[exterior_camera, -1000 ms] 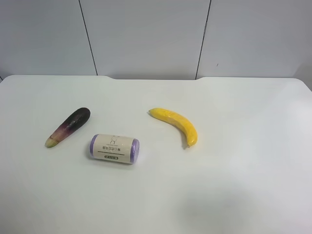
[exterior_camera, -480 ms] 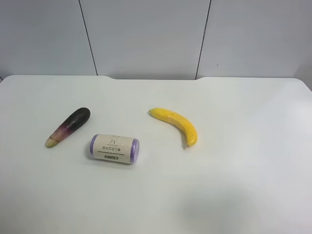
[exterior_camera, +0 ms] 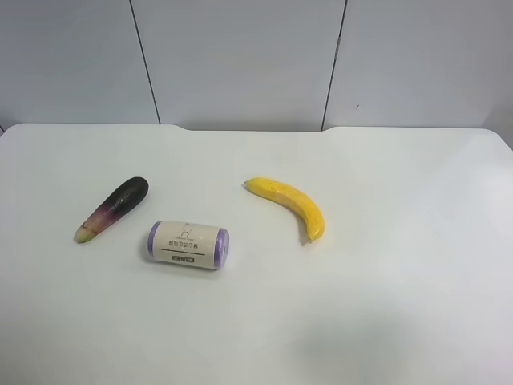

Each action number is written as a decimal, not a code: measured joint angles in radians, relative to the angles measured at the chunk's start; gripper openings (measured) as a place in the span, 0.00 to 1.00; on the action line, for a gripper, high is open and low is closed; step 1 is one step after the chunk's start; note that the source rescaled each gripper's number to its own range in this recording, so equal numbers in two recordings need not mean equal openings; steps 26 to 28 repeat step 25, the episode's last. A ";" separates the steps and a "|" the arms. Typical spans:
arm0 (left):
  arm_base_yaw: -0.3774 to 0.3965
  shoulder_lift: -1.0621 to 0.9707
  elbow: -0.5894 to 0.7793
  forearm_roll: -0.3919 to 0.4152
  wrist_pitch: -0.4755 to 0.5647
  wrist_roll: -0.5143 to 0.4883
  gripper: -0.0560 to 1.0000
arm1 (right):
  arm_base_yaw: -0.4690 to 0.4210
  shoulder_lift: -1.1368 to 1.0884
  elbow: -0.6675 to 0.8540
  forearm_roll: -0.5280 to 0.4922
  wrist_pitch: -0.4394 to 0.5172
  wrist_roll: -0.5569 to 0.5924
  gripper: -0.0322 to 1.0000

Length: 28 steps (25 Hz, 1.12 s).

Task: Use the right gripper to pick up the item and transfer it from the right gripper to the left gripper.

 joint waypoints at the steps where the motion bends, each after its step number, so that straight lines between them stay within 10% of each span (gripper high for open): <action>1: 0.005 -0.001 0.004 -0.004 -0.011 0.002 1.00 | 0.000 0.000 0.000 0.000 0.000 0.000 1.00; 28: 0.008 -0.005 0.005 -0.013 -0.027 0.006 1.00 | 0.000 0.000 0.000 0.000 0.000 0.000 1.00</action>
